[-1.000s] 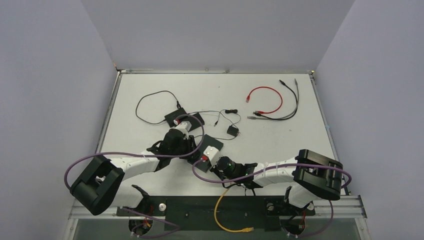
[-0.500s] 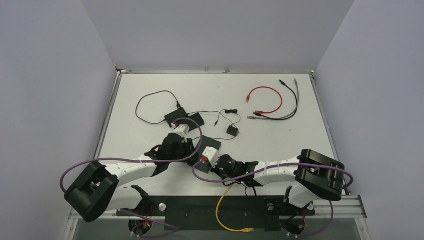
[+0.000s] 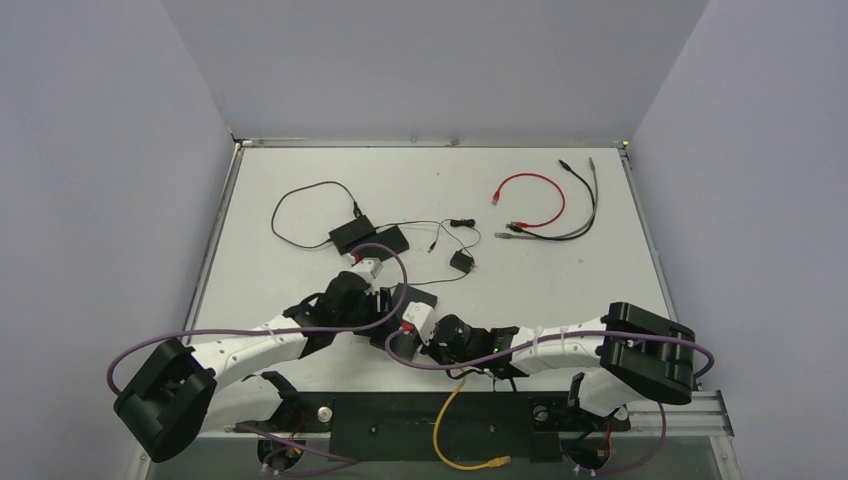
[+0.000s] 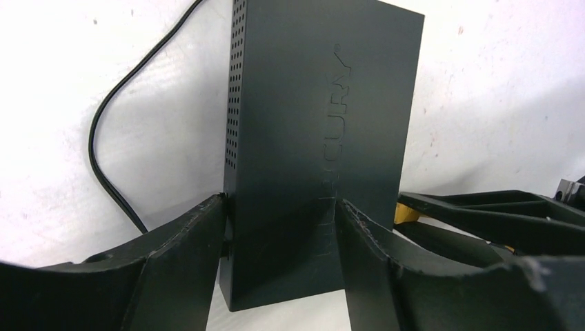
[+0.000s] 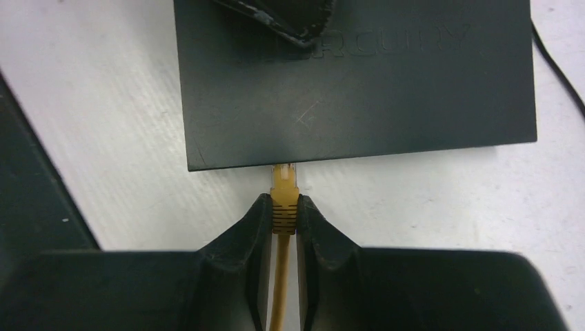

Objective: Insert the plug into the switch port
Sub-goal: Insert the connector into the switch port.

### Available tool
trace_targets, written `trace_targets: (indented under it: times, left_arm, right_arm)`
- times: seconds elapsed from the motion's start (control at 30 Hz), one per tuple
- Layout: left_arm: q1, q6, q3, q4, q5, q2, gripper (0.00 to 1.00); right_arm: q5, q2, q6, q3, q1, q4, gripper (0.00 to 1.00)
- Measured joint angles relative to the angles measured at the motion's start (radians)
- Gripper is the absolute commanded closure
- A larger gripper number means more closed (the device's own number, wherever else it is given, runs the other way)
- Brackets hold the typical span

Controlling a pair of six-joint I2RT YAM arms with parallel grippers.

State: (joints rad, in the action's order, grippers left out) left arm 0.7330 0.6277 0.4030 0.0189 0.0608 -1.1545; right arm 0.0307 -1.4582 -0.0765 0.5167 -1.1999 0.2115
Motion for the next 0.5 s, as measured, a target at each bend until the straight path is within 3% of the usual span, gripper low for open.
trace_targets:
  times: [0.2,0.5]
  left_arm:
    - [0.015,0.006,0.041,0.138,-0.023,0.032,0.41]
    - [0.031,0.041,0.116,0.273,-0.115,0.08,0.4]
  right_arm:
    - [0.014,-0.018,-0.064,-0.01,-0.07,0.051,0.99]
    - [0.074,-0.003,-0.127,-0.014,-0.09,0.057,0.72]
